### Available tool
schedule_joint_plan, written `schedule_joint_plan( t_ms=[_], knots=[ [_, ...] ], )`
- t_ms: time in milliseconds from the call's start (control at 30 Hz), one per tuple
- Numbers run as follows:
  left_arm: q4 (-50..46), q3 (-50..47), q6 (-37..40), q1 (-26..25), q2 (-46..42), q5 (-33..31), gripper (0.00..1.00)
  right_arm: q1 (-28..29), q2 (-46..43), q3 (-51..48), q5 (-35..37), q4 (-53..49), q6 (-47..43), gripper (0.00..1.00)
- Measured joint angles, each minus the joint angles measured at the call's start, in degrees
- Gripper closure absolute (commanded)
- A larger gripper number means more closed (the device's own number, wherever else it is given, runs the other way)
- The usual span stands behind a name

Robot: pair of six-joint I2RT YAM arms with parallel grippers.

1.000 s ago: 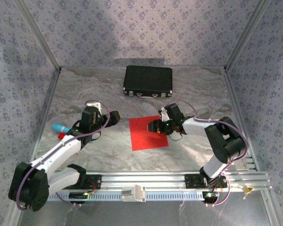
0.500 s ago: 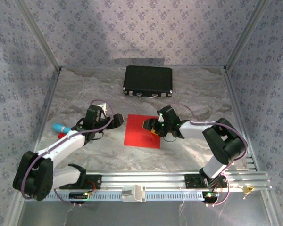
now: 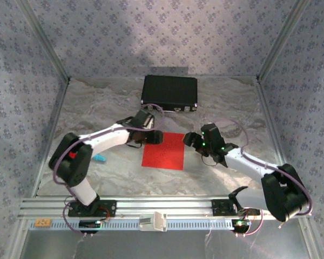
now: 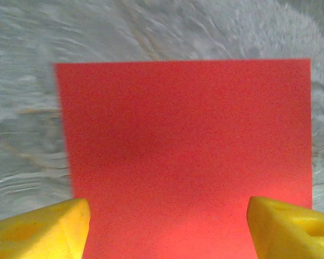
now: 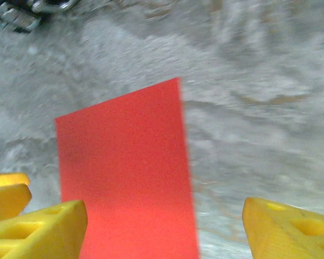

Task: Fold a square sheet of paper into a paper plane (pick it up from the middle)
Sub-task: First fold the square sheet of paper in half at the center of the table.

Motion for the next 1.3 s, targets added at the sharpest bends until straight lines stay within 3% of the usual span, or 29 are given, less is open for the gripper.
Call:
schedule_joint_plan(
  t_ms=[167,400,633,1300],
  knots=[
    [-7.76,9.51,-0.66,-4.68,8.0,-2.95,0.24,-3.41,-4.61,-2.64,1.53,-3.26,0.17,0.19],
    [-17.86,18.86,-3.39,-6.75,14.91,-5.73,0.23,-8.17,-6.38,-4.63,-0.24,-4.81,0.02,0.1],
    [-23.8,22.62,-4.46,-7.69,17.09,-7.43,0.19,-8.85,-6.71,-5.07,-4.9,-3.96,-1.42,0.04],
    [-28.63,27.56,-4.55,-9.18,21.05,-8.72,0.08,-9.46,-11.02,-6.12,-11.93,-0.07,-5.05,0.04]
  ],
)
